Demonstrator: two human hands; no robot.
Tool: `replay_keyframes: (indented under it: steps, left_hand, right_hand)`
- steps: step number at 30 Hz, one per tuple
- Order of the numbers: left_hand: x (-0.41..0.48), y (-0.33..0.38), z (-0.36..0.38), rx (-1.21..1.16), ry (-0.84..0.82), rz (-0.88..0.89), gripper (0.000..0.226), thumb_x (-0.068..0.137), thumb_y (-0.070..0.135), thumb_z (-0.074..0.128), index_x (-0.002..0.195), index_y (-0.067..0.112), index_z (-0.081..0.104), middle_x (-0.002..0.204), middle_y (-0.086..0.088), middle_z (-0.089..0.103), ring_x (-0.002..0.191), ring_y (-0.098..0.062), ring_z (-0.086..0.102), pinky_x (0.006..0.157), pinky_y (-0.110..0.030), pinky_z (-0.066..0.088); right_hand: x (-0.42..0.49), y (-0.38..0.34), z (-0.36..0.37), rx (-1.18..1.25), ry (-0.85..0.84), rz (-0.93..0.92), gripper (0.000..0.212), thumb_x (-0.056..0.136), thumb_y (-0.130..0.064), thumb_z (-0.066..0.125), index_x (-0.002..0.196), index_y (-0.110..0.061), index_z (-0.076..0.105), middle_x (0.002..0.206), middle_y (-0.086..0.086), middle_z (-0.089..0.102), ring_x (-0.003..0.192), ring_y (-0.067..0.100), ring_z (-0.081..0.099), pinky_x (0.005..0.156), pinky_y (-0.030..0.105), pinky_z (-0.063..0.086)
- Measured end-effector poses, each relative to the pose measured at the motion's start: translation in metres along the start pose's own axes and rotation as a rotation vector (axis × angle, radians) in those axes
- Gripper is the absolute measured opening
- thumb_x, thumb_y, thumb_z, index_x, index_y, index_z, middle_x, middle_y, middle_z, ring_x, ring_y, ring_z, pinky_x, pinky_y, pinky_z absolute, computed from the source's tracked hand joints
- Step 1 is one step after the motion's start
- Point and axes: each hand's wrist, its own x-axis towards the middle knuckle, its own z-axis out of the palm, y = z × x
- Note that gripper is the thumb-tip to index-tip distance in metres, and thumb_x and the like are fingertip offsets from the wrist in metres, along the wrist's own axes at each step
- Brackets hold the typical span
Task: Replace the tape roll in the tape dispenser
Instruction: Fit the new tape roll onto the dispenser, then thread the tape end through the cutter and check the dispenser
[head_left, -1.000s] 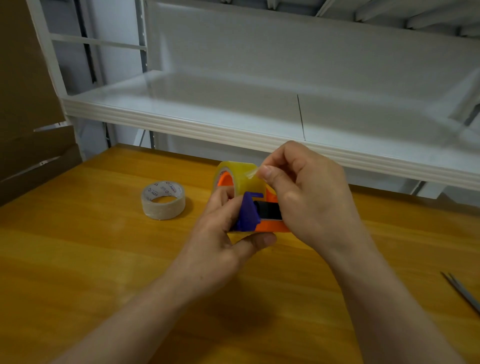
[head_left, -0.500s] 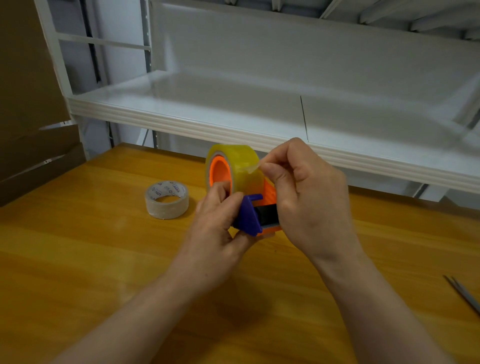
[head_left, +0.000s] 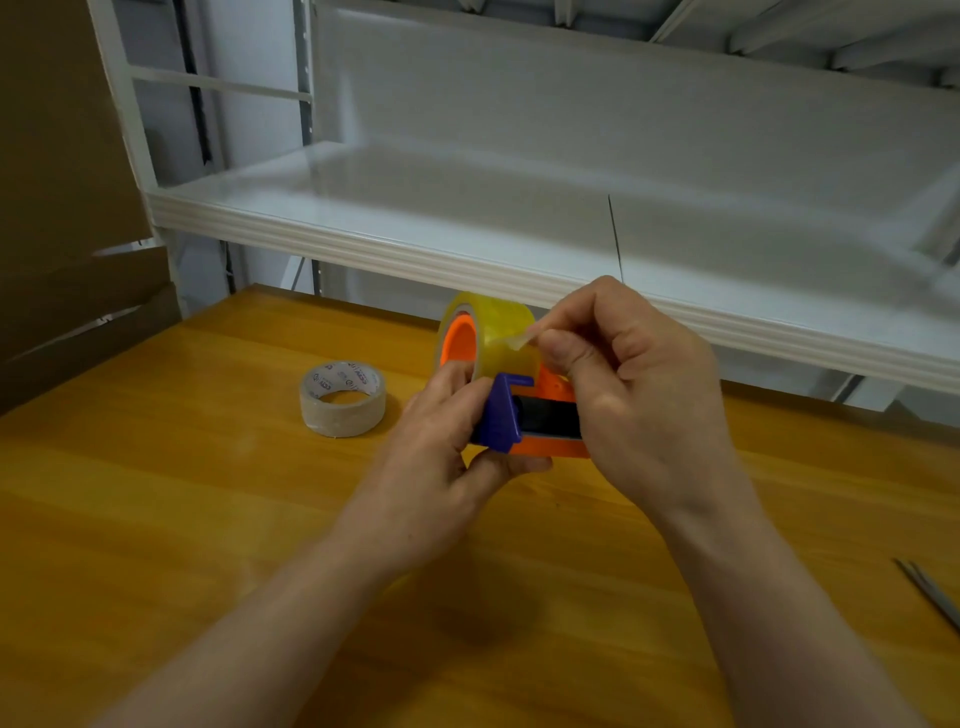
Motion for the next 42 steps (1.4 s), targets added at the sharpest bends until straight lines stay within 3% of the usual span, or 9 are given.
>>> replay_keyframes:
  steps: [9,14,18,24,27,31,36,42]
  left_hand:
    - [0.0,0.003,-0.007,-0.084,-0.095,0.013,0.033,0.086,0.043,0.067,0.117,0.03,0.066,0.12,0.011,0.057,0.116,-0.013,0.058,0.097,-0.029,0.049]
    - [0.0,0.002,-0.006,-0.061,-0.121,0.038,0.033,0.09,0.04,0.065,0.12,0.026,0.064,0.124,0.004,0.058,0.119,-0.019,0.057,0.098,-0.041,0.05]
    - [-0.001,0.007,-0.003,-0.086,-0.141,0.072,0.034,0.091,0.035,0.066,0.122,0.022,0.064,0.126,0.006,0.061,0.121,-0.018,0.058,0.099,-0.042,0.05]
    - [-0.002,0.011,-0.001,-0.197,-0.189,0.06,0.029,0.089,0.031,0.069,0.117,0.025,0.066,0.121,0.006,0.064,0.118,-0.021,0.061,0.098,-0.041,0.05]
    - [-0.003,0.011,-0.001,-0.322,-0.174,-0.002,0.03,0.086,0.041,0.07,0.115,0.035,0.067,0.116,0.008,0.067,0.114,-0.021,0.063,0.095,-0.035,0.051]
    - [-0.002,0.009,-0.004,-0.441,-0.144,-0.05,0.035,0.082,0.047,0.073,0.113,0.031,0.069,0.113,0.002,0.07,0.111,-0.024,0.066,0.088,-0.031,0.054]
    - [-0.001,0.012,-0.006,-0.581,-0.175,-0.055,0.026,0.077,0.044,0.076,0.103,0.044,0.073,0.105,0.01,0.075,0.1,-0.016,0.071,0.088,-0.038,0.06]
    - [-0.001,0.012,-0.004,-0.647,-0.144,-0.083,0.028,0.08,0.04,0.074,0.106,0.031,0.074,0.106,-0.002,0.075,0.096,-0.022,0.073,0.084,-0.039,0.06]
  right_hand:
    - [0.005,0.007,-0.017,0.057,-0.124,-0.006,0.01,0.097,-0.008,0.06,0.093,-0.016,0.065,0.091,-0.004,0.072,0.09,0.017,0.068,0.076,0.045,0.06]
    - [0.007,0.008,-0.021,0.167,-0.166,0.051,0.014,0.1,0.0,0.056,0.093,-0.011,0.062,0.092,-0.003,0.071,0.1,0.011,0.072,0.08,0.033,0.063]
    - [0.009,0.01,-0.024,0.22,-0.135,0.116,0.017,0.102,-0.001,0.052,0.092,-0.013,0.059,0.096,0.006,0.072,0.099,0.012,0.073,0.077,0.028,0.063]
    - [0.011,0.011,-0.033,0.152,-0.078,0.14,0.02,0.103,-0.006,0.051,0.091,-0.021,0.058,0.094,0.0,0.073,0.097,0.011,0.073,0.076,0.033,0.064]
    - [0.009,0.005,-0.035,0.068,-0.141,0.082,0.018,0.102,-0.007,0.053,0.092,-0.021,0.057,0.094,-0.004,0.071,0.097,0.007,0.071,0.075,0.031,0.064]
    - [0.007,-0.002,-0.04,-0.076,-0.272,-0.022,0.016,0.101,-0.011,0.055,0.095,-0.026,0.058,0.093,-0.011,0.071,0.097,0.009,0.07,0.077,0.036,0.063]
    - [0.007,-0.003,-0.046,-0.077,-0.33,-0.026,0.016,0.101,-0.012,0.055,0.095,-0.026,0.058,0.094,-0.012,0.071,0.1,0.001,0.07,0.08,0.033,0.063]
    - [0.006,-0.006,-0.046,-0.074,-0.27,-0.03,0.015,0.1,-0.012,0.058,0.094,-0.026,0.059,0.09,-0.011,0.071,0.095,0.009,0.071,0.076,0.042,0.062]
